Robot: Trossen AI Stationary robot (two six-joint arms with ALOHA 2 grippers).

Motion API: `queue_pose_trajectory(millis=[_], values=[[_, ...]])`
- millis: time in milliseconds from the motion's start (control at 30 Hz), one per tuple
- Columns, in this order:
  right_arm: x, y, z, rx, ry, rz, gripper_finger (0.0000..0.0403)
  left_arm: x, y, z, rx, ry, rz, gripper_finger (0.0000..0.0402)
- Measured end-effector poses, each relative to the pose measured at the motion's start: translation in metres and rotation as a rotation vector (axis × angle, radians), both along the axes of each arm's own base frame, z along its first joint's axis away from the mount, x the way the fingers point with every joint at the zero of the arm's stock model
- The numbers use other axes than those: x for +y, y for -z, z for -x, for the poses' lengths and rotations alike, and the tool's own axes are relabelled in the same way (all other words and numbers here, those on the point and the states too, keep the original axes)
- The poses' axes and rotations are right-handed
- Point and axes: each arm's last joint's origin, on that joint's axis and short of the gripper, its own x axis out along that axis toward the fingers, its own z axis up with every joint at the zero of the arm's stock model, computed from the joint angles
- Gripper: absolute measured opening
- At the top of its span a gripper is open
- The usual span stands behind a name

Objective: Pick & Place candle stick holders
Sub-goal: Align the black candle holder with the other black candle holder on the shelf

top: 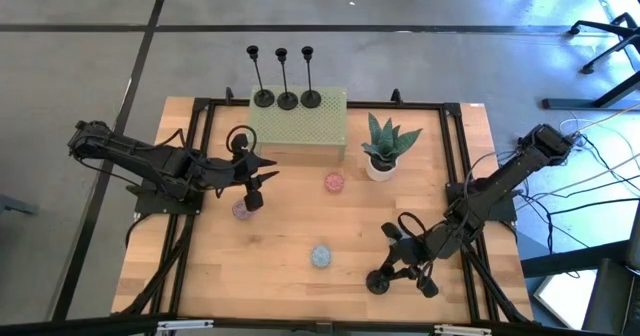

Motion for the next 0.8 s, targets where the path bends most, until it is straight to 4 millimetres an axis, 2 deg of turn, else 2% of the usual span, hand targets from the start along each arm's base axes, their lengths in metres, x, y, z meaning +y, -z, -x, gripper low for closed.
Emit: queue_pose_trajectory(millis=[100, 200, 500, 633, 800], values=[[-0.005, -0.004, -0.005, -0.053, 0.02, 0.046, 0.0093, 0.0, 0.0, 0.0, 0.0, -0.001, -0.001, 0.0106], [-0.011, -0.018, -0.011, -0.136, 0.105, 0.095, 0.0092, 0.0, 0.0, 0.0, 0.002, 0.002, -0.006, 0.0106], [-0.039, -0.079, -0.029, -0.366, 0.479, 0.241, 0.0089, 0.0, -0.003, -0.002, -0.014, 0.029, -0.053, 0.0106], [-0.063, -0.109, -0.04, -0.433, 0.694, 0.351, 0.0089, -0.001, -0.005, -0.002, -0.029, 0.03, -0.052, 0.0106], [-0.111, -0.143, -0.054, -0.479, 0.916, 0.432, 0.0089, 0.0, -0.005, -0.002, -0.029, 0.029, -0.052, 0.0106]])
